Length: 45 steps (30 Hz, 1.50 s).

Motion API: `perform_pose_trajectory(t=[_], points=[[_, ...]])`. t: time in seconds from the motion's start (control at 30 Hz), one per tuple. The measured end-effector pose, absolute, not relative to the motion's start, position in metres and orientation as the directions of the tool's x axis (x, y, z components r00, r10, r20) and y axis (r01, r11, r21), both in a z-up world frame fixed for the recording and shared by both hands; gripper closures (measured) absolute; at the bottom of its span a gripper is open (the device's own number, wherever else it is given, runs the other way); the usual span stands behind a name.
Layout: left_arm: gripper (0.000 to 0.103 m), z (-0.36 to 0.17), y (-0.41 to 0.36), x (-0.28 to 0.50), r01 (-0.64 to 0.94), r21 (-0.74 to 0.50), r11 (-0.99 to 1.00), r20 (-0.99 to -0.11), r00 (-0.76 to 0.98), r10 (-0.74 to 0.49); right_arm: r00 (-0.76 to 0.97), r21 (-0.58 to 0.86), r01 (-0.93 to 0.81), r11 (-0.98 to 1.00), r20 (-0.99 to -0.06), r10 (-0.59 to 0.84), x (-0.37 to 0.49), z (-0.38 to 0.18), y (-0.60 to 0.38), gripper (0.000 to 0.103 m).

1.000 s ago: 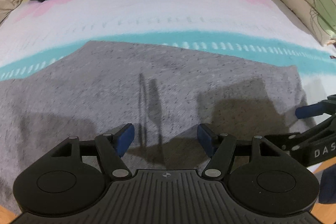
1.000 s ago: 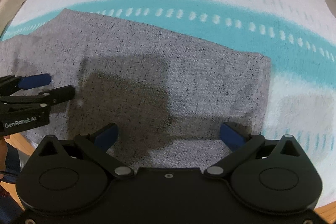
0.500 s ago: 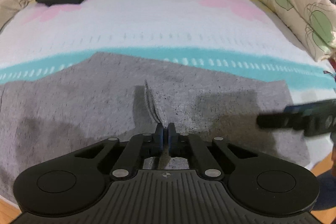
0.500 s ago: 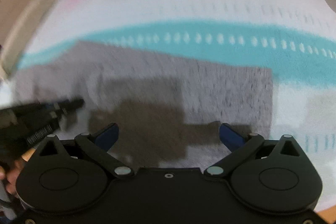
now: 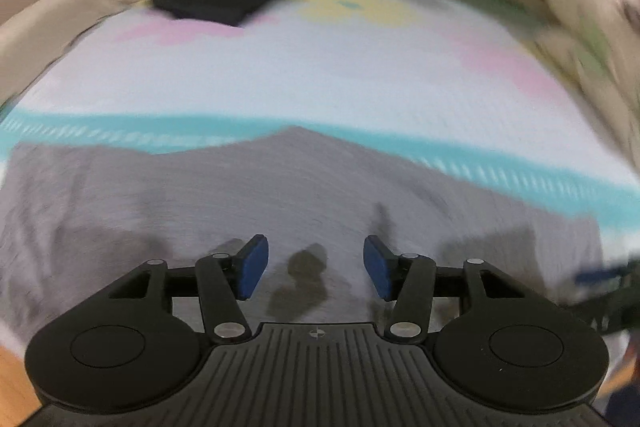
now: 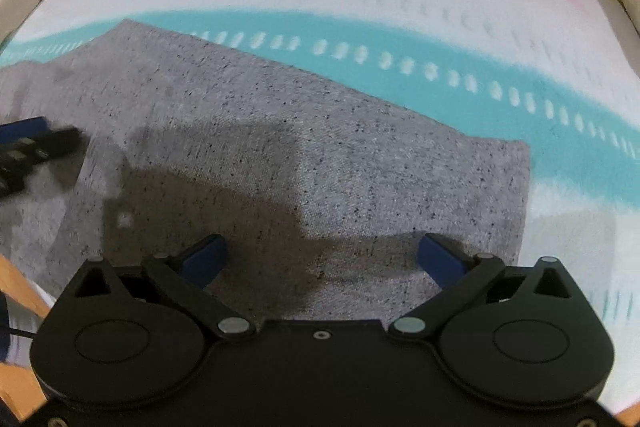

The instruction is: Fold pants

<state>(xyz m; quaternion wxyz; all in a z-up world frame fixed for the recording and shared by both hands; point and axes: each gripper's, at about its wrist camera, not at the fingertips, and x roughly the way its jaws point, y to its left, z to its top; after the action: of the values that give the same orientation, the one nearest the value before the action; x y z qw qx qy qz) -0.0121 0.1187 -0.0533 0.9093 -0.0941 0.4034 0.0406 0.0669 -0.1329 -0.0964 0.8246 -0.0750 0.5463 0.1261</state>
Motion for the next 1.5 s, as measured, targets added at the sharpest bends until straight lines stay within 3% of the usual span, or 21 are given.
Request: perform_pose_trajectory(t=[0.1, 0.17, 0.23, 0.47, 0.83, 0.93, 1.13, 1.27, 1.5], points=[[0.05, -0.046, 0.159, -0.028, -0.275, -0.236, 0.932, -0.711, 0.703, 0.027, 0.345, 0.022, -0.269, 0.963, -0.931, 0.118, 0.072, -0.095, -0.133, 0.0], [0.033, -0.045, 0.187, -0.041, -0.347, -0.307, 0.886, -0.7, 0.713, 0.036, 0.334, 0.023, -0.254, 0.967, -0.936, 0.11, 0.075, -0.095, -0.131, 0.0], [0.024, -0.045, 0.214, -0.058, -0.412, -0.374, 0.831, -0.682, 0.73, 0.055, 0.327, 0.022, -0.244, 0.97, -0.939, 0.103, 0.078, -0.094, -0.129, 0.0], [0.024, -0.061, 0.276, -0.109, -0.624, -0.483, 0.614, -0.706, 0.693, 0.148, 0.307, 0.023, -0.217, 0.976, -0.947, 0.091, 0.084, -0.094, -0.123, 0.0], [0.024, -0.086, 0.261, -0.104, -0.668, -0.377, 0.641, -0.8, 0.584, 0.139, 0.298, 0.033, -0.228, 0.973, -0.949, 0.102, 0.085, -0.094, -0.124, 0.0], [0.019, -0.086, 0.259, -0.104, -0.666, -0.375, 0.644, -0.794, 0.59, 0.148, 0.298, 0.034, -0.224, 0.974, -0.949, 0.101, 0.086, -0.096, -0.124, 0.0], [0.018, -0.083, 0.258, -0.124, -0.697, -0.395, 0.599, -0.772, 0.605, 0.194, 0.301, 0.03, -0.219, 0.975, -0.949, 0.097, 0.085, -0.093, -0.125, 0.0], [0.018, -0.092, 0.263, -0.109, -0.663, -0.455, 0.594, -0.76, 0.637, 0.13, 0.301, 0.023, -0.211, 0.977, -0.95, 0.088, 0.086, -0.094, -0.122, 0.0], [0.018, -0.1, 0.273, -0.104, -0.653, -0.555, 0.516, -0.684, 0.711, 0.163, 0.312, 0.027, -0.215, 0.976, -0.945, 0.095, 0.084, -0.094, -0.124, 0.0]])
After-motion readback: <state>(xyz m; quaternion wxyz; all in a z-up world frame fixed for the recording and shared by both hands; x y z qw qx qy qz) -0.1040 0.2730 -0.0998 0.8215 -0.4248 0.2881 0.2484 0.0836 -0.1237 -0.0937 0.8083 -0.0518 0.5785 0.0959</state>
